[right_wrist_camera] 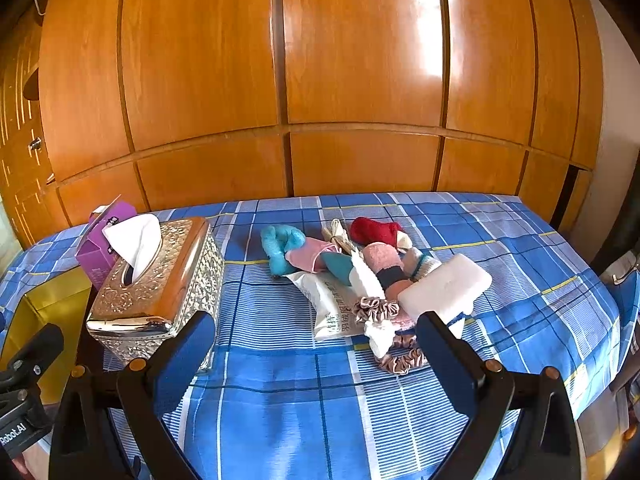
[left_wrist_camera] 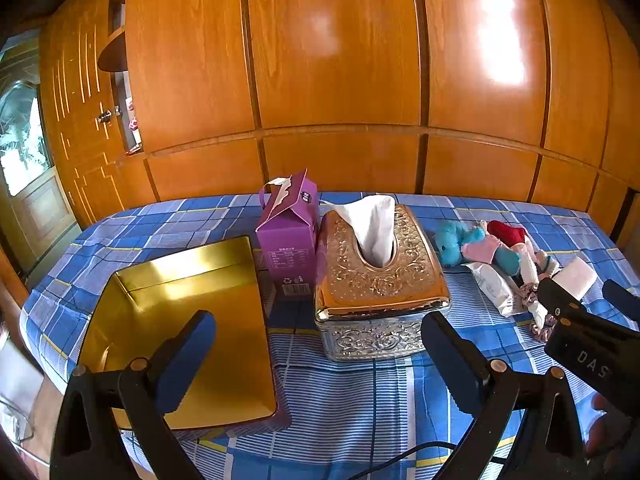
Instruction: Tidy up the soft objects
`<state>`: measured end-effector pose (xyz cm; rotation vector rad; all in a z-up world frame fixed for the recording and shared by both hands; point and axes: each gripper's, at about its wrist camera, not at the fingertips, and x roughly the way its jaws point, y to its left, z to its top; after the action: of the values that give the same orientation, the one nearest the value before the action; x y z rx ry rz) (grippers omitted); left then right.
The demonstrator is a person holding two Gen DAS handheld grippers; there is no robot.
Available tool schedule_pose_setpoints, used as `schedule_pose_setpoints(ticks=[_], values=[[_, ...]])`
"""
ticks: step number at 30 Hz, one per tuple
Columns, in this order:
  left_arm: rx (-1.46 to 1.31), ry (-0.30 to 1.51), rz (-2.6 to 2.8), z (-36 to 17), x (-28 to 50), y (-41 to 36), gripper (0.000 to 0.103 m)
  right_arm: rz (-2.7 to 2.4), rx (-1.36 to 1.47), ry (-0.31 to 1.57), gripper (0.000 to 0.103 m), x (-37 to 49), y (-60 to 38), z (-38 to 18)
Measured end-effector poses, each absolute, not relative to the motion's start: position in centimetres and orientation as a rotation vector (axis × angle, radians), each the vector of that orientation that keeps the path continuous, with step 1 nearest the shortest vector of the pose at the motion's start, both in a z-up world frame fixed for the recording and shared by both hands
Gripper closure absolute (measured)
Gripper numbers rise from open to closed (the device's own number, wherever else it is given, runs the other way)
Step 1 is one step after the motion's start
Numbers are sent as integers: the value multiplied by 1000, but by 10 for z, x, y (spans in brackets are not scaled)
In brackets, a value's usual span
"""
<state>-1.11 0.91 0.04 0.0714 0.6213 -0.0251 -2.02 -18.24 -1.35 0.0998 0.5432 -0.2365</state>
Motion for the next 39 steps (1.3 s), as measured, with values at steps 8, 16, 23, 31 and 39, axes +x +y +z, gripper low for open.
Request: schedule_pose_setpoints(ticks=[8,16,23,31,39], values=[[80,625,-36,0,-11,5,0,-264,104,559,0,-21,-193,-16],[82,617,-132,2,-11,-4,0,-320,80,575,0,-25,-217,-23],[86,685,-337,1,1,-31,0,-426,101,719,0,-25,-262,-63],[138,753,-484,4,28,-83,0,-515,170,849,0,-38,-308,-110],[157,833,-603,-8,69,-156,12,-491,250,935,0,-43,-315,-137]])
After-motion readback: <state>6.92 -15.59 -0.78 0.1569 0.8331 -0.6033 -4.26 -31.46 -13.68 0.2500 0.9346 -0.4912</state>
